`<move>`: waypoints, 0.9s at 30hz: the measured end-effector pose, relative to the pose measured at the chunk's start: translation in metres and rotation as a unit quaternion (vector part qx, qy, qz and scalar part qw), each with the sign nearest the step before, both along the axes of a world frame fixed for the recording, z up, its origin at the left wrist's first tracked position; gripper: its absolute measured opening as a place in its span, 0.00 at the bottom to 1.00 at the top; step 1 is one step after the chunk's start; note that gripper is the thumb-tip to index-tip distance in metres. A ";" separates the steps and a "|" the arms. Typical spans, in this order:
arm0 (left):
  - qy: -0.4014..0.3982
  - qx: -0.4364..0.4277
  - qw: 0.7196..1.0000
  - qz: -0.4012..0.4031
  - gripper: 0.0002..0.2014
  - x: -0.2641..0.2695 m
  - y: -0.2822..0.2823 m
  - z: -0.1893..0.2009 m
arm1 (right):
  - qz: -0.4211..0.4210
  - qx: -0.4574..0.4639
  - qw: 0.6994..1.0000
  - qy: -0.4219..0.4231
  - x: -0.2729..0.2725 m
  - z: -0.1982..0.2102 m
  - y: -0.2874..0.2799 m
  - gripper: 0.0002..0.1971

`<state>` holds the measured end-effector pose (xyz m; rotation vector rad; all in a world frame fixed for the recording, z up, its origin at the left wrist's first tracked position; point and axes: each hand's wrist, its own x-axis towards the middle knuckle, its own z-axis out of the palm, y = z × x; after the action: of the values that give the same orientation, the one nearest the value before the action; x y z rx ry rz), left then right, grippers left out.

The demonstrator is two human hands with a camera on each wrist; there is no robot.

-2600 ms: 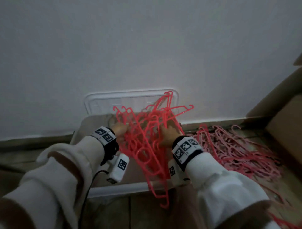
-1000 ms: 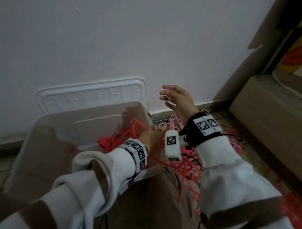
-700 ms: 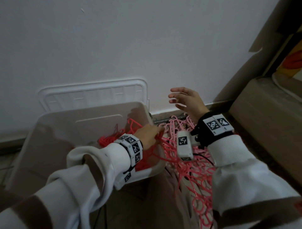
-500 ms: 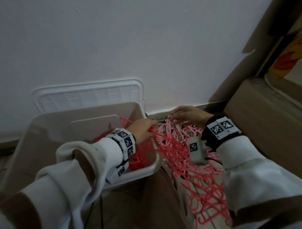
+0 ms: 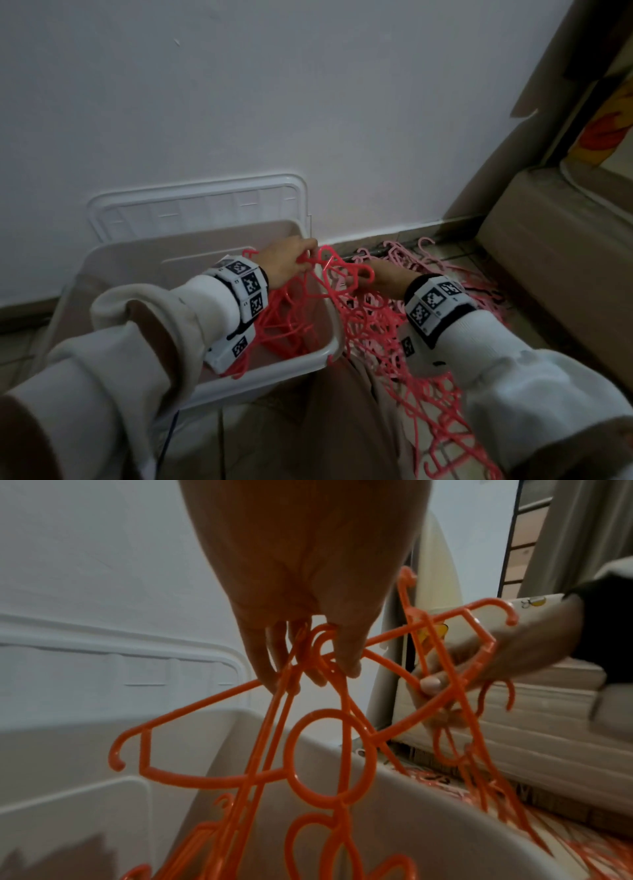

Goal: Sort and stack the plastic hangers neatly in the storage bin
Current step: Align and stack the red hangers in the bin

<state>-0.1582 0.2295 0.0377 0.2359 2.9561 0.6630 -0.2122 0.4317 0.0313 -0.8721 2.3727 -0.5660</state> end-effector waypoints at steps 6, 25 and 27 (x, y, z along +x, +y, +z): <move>-0.025 -0.114 0.993 -0.002 0.17 0.008 0.029 -0.017 | -0.025 0.040 0.997 0.066 0.003 0.013 0.010 0.15; 0.018 -0.043 0.998 0.043 0.14 0.004 0.015 -0.019 | -0.089 0.009 0.986 0.142 -0.005 -0.015 0.069 0.17; 0.037 -0.015 0.998 0.054 0.13 0.005 0.011 -0.015 | -0.133 -0.041 0.983 0.117 -0.006 -0.032 0.073 0.17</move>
<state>-0.1533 0.2409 0.0223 0.1017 3.0657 0.6361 -0.2179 0.5044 -0.0008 -0.6918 2.7216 -0.7020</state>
